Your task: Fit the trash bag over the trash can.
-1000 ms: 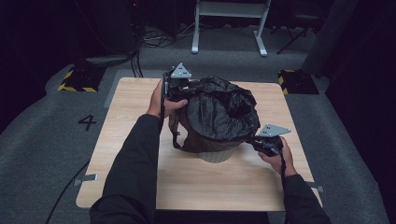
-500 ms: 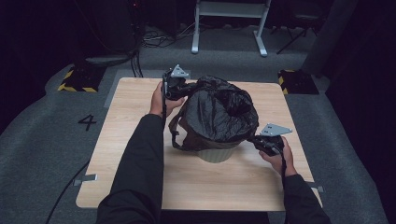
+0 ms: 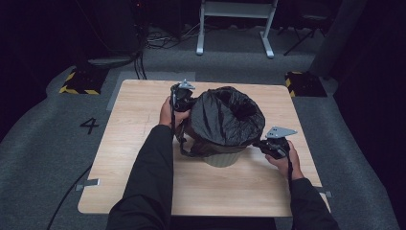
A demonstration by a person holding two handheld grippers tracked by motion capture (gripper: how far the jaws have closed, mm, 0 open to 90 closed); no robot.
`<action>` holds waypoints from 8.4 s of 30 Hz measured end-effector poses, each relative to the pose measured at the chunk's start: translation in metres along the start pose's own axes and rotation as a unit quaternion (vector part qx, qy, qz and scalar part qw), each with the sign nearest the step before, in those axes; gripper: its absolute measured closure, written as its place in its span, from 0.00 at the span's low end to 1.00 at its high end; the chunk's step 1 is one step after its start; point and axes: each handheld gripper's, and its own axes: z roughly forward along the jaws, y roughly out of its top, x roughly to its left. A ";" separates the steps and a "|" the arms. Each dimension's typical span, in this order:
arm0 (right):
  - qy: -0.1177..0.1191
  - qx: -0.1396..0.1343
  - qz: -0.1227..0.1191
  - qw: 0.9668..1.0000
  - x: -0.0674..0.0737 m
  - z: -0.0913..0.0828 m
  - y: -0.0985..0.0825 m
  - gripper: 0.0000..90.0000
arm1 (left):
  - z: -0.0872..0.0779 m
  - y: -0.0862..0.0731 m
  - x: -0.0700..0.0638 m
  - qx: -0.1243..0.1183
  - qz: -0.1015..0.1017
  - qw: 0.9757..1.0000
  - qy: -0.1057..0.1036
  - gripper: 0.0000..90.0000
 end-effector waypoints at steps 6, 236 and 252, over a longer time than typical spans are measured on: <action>0.006 0.029 0.007 1.000 -0.003 0.000 -0.006 1.00 | -0.002 -0.025 0.006 0.010 -0.010 1.000 -0.004 0.99; -0.093 0.078 -0.045 0.992 0.031 -0.064 -0.018 0.19 | -0.105 -0.197 -0.060 0.103 0.050 0.993 0.021 0.17; -0.091 0.079 0.024 0.992 0.019 -0.060 -0.065 0.20 | -0.104 -0.197 -0.060 0.104 0.048 0.993 0.020 0.17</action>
